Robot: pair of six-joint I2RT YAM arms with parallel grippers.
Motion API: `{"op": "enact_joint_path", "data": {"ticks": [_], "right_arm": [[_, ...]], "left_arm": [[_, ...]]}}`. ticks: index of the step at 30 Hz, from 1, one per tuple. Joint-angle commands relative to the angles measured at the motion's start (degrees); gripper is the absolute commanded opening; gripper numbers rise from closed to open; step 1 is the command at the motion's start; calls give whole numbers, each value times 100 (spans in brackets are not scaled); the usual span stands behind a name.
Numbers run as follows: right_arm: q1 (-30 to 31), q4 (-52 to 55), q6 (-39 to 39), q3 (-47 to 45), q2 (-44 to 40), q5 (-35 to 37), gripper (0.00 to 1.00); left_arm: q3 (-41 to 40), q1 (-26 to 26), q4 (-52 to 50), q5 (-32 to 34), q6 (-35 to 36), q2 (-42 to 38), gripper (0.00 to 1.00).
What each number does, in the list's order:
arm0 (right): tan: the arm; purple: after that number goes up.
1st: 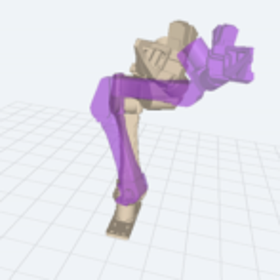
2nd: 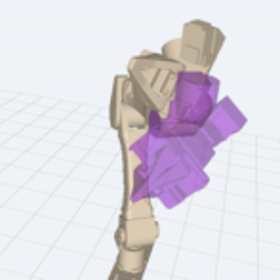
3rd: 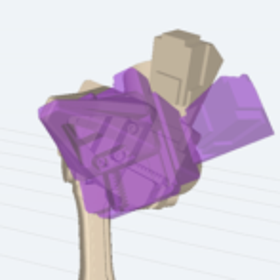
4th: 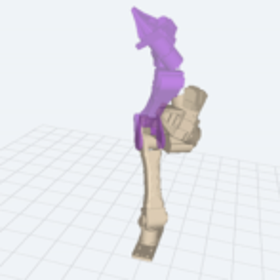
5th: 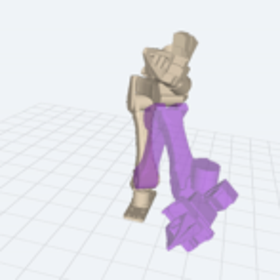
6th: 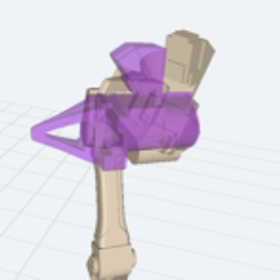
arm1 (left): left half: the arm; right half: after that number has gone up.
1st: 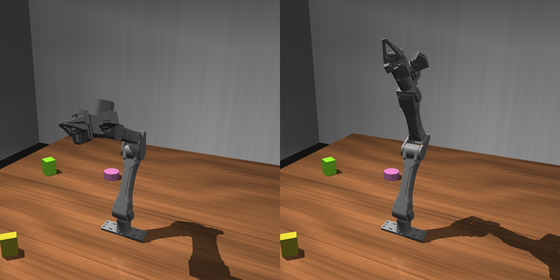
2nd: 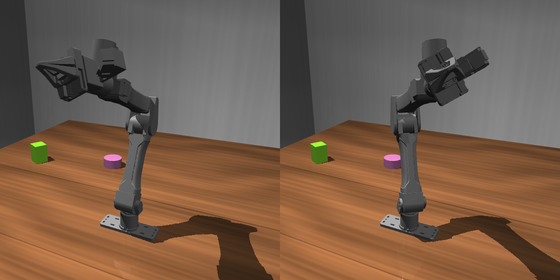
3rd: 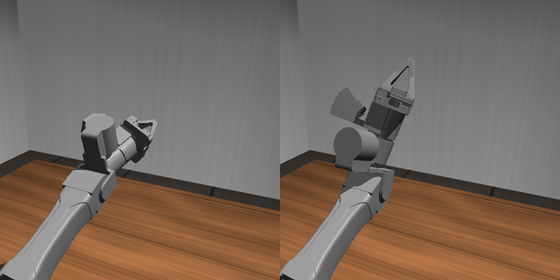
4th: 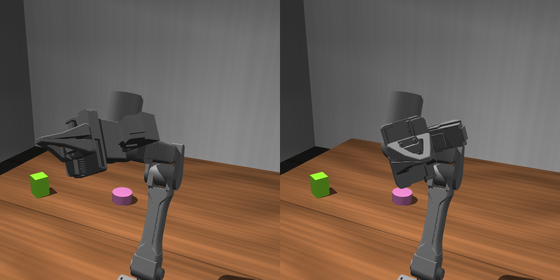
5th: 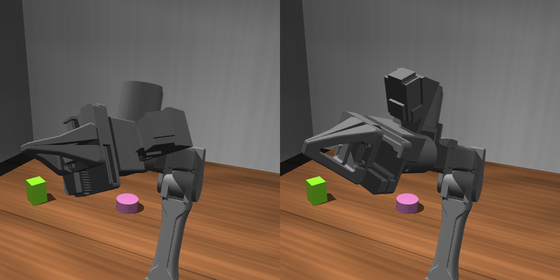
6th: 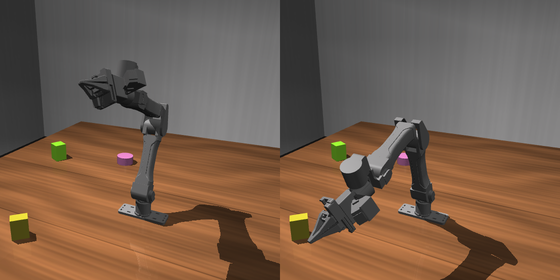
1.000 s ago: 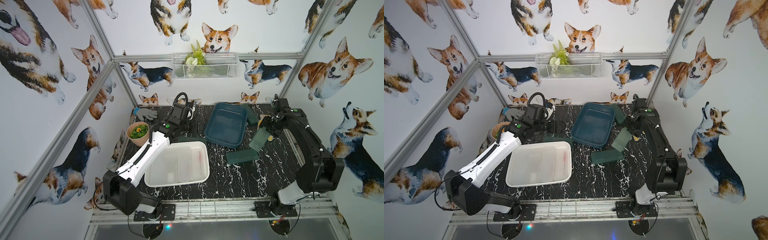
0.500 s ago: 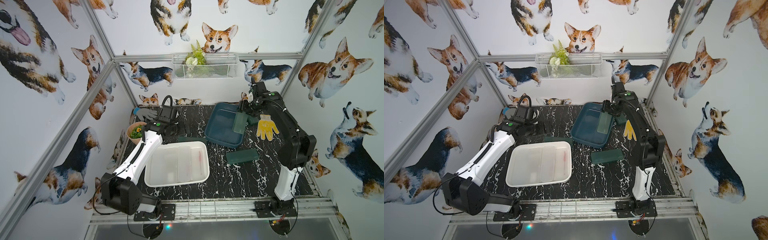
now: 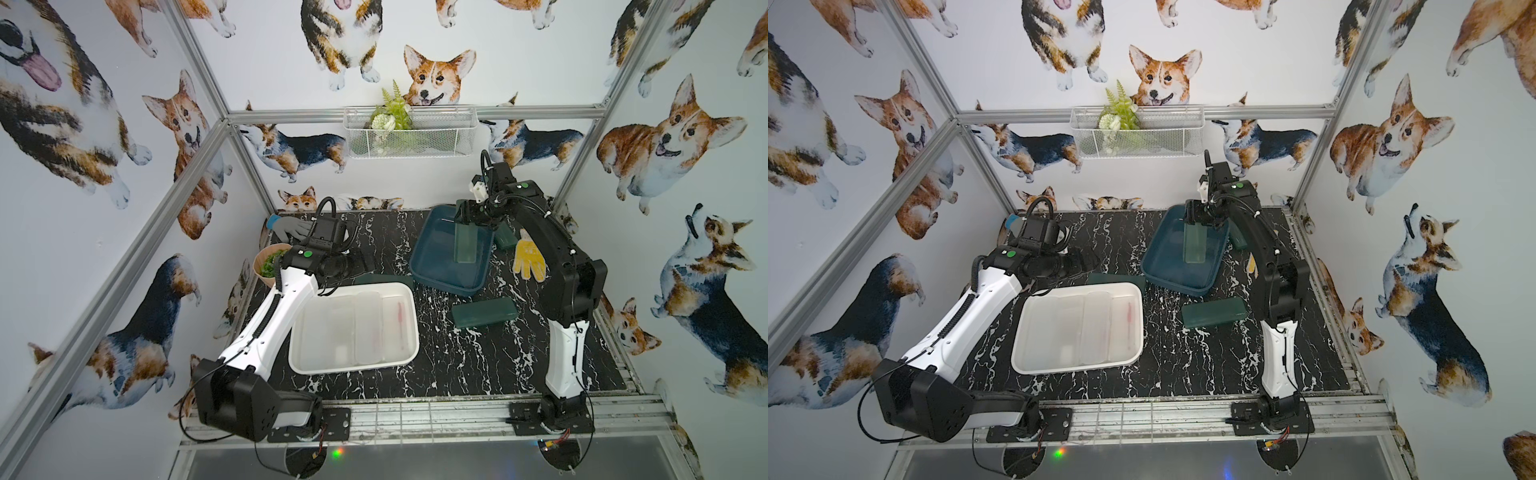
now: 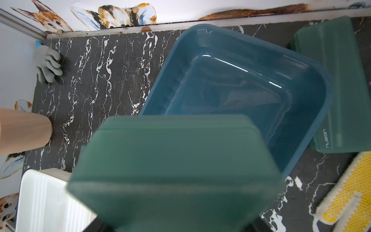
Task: Place the pencil cases by color into the storage box
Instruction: Place the pencil case at the storage box.
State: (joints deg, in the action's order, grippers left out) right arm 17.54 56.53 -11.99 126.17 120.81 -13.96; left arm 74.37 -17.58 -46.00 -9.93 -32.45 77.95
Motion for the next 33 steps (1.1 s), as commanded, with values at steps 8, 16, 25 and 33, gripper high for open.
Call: {"op": "enact_joint_path", "data": {"ticks": [8, 16, 25, 33], "right_arm": [[148, -215, 1153, -189, 57, -3, 49], [331, -668, 1758, -854, -45, 200, 49], [581, -924, 2187, -1129, 70, 350, 49], [802, -1026, 2492, -1278, 151, 508, 49]], "left_arm": [[166, 10, -207, -176, -314, 43, 100], [349, 12, -479, -127, -354, 128, 100], [406, 18, -458, -130, -429, 198, 100], [750, 20, -515, -79, -394, 380, 100]]}}
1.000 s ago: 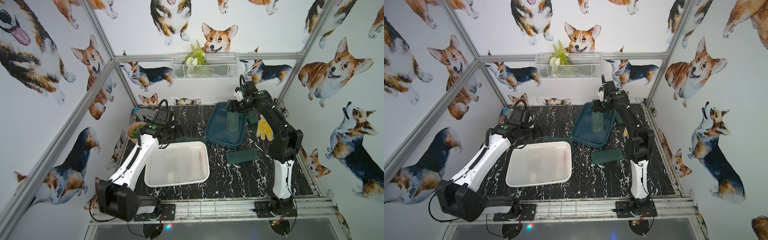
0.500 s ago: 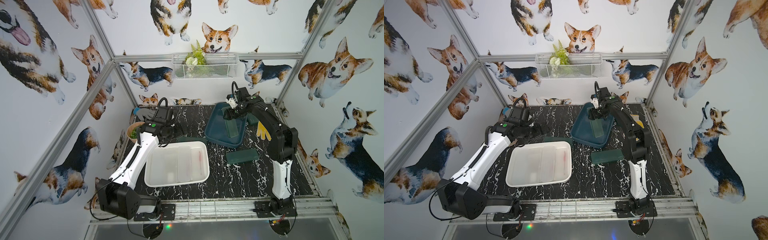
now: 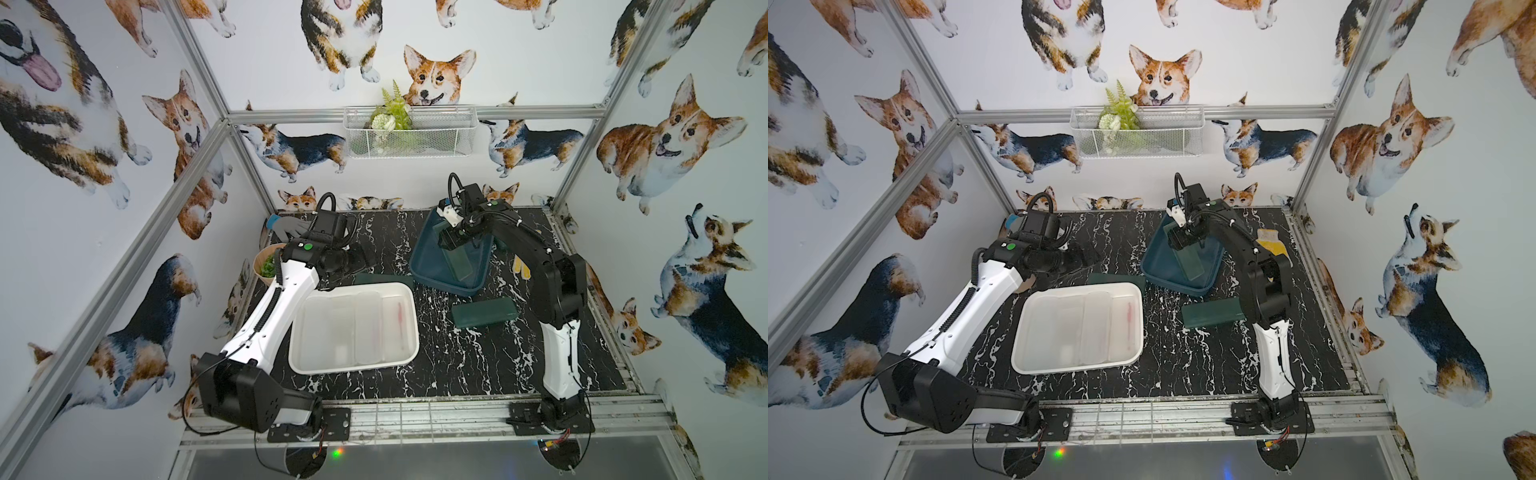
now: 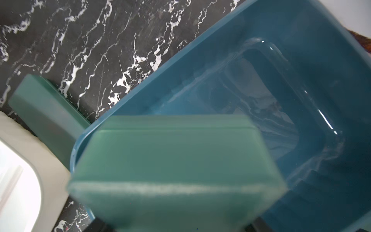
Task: Place the pencil cases by color into the storage box
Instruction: Place the pencil case at the storage box.
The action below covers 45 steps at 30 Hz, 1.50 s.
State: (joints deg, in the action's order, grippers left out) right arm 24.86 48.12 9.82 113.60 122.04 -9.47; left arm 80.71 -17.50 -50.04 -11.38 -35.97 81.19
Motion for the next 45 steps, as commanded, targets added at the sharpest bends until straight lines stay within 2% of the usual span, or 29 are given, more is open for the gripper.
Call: {"op": "enact_joint_path", "data": {"ticks": [1, 18, 36, 45], "right_arm": [[101, -197, 348, -29, 50, 77, 49], [631, -629, 1017, -684, 114, 530, 50], [720, -1135, 1025, -1397, 69, 692, 54], [753, -1151, 971, -1371, 223, 654, 58]], "left_arm": [[182, 13, -126, 58, -51, 96, 100], [829, 151, -197, -71, -202, 891, 100], [670, 252, 170, 409, -603, 1506, 100], [834, 256, 302, 496, -736, 1733, 100]]}}
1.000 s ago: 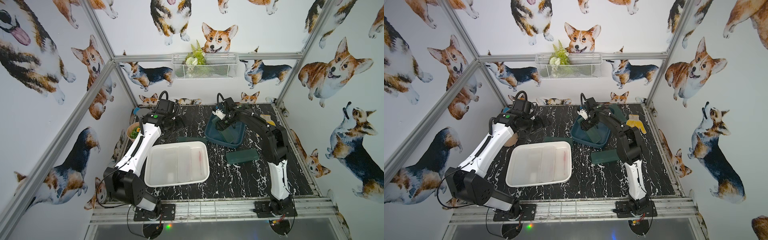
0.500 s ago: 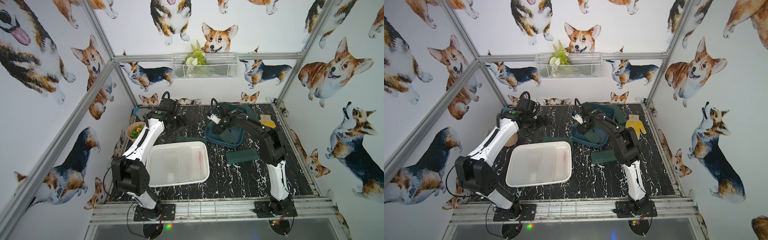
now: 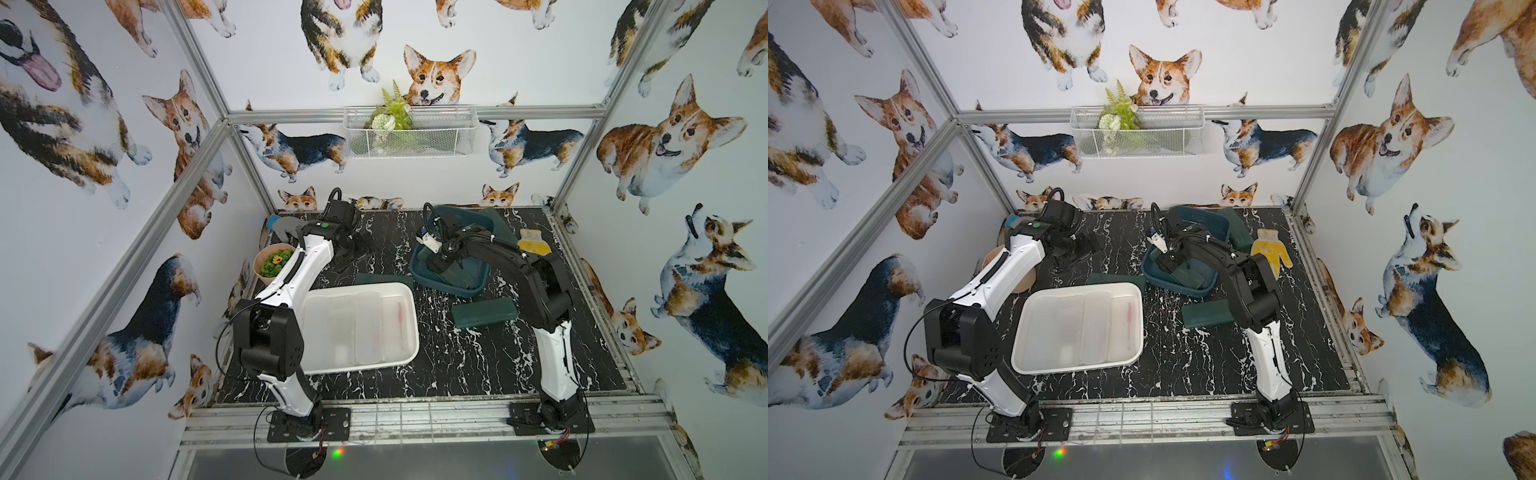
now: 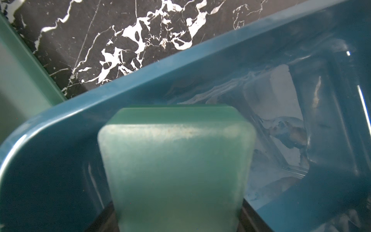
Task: Place the pencil cases by color into the storage box
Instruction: Place the pencil case at the storage box, then adjust the storage box at the center of the board.
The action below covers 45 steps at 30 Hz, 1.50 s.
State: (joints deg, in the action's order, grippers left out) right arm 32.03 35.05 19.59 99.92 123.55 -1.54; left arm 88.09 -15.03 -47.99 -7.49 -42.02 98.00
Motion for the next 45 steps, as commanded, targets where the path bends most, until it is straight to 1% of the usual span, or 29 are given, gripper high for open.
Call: {"op": "enact_joint_path", "data": {"ticks": [1, 5, 6, 7, 12, 16, 22, 23, 27, 28, 31, 34, 39, 42, 45], "right_arm": [[34, 139, -11, -14, 65, -172, 59], [58, 104, -19, -84, 86, -229, 62], [58, 92, -34, -94, 90, -215, 67], [58, 91, -32, -106, 90, -230, 69], [58, 92, -81, -80, 114, -303, 75], [49, 134, -151, -25, 87, -267, 79], [-72, -72, -343, 0, -269, -487, 83], [-107, -114, -455, 37, -335, -502, 84], [-647, -374, -1519, 282, -627, -827, 83], [-812, -540, -1882, 275, -694, -724, 83], [-1239, -471, -2640, 481, -753, -587, 82], [-1524, -15, -3231, 806, -682, -303, 81], [-1664, 1003, -3761, 1193, -551, 199, 80], [-1749, 1378, -4107, 1165, -576, 70, 79], [-1788, 1561, -4300, 955, -693, -70, 76]], "left_arm": [[140, 13, 97, 122, -146, 87, 100], [240, 9, 132, 160, -212, 172, 100], [272, 13, 132, 168, -238, 198, 100], [302, 9, 141, 163, -267, 226, 100], [433, 9, 167, 172, -350, 344, 100], [552, 11, 167, 195, -376, 438, 100], [694, -2, 186, 161, -403, 572, 99], [722, -7, 184, 172, -386, 595, 100], [959, -87, 132, 278, -196, 730, 100], [1034, -117, 123, 314, -105, 768, 100], [1332, -302, 79, 485, 268, 928, 100], [1495, -547, 168, 656, 634, 1072, 100], [1770, -1006, 305, 774, 1183, 1466, 99], [1909, -1256, 334, 823, 1438, 1674, 99], [1895, -1401, 343, 817, 1582, 1823, 99]]}}
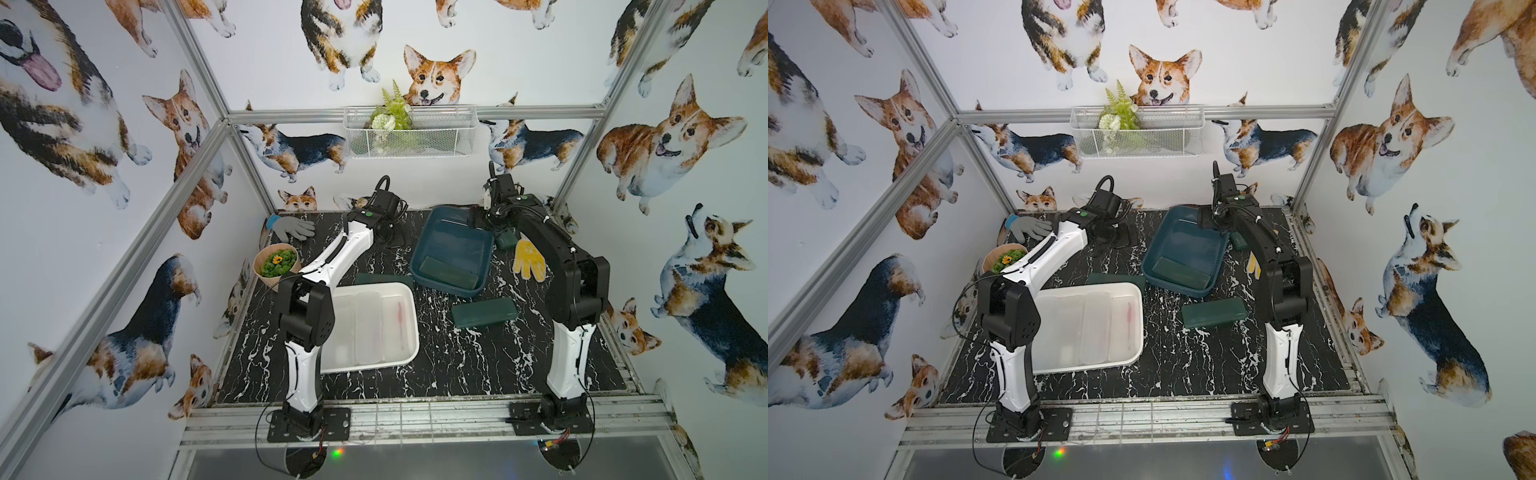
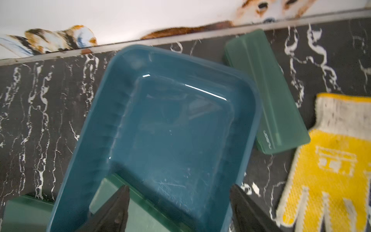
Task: Place the pencil cases by color into the storage box
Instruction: Adjust the storage box at the center of the board.
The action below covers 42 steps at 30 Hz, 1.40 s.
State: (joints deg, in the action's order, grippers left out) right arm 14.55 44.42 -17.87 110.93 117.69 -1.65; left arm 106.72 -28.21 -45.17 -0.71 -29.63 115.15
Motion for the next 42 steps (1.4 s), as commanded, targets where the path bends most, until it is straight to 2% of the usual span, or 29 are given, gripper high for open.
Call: {"op": "enact_joint_path", "data": {"ticks": [1, 8, 18, 24, 32, 42], "right_arm": [[-40, 645, -560, -216, -160, -79, 76], [-116, 807, -689, -798, -584, 187, 76], [-416, 797, -1337, -1111, -376, -409, 69], [-417, 729, -1878, -1144, -72, -634, 59], [-410, 474, -2285, -1463, 50, -630, 50], [-329, 206, -3085, -1556, 163, -799, 30]], "left_arm": [[8, -103, 44, 149, 374, 118, 99], [-345, -163, -27, 140, 526, -40, 99], [-687, -283, 63, 18, 519, -267, 99], [-895, -282, -110, 183, 505, -701, 99], [-1847, -247, -17, 276, 454, -1698, 99], [-2604, 23, 216, 170, 363, -2593, 99]]}}
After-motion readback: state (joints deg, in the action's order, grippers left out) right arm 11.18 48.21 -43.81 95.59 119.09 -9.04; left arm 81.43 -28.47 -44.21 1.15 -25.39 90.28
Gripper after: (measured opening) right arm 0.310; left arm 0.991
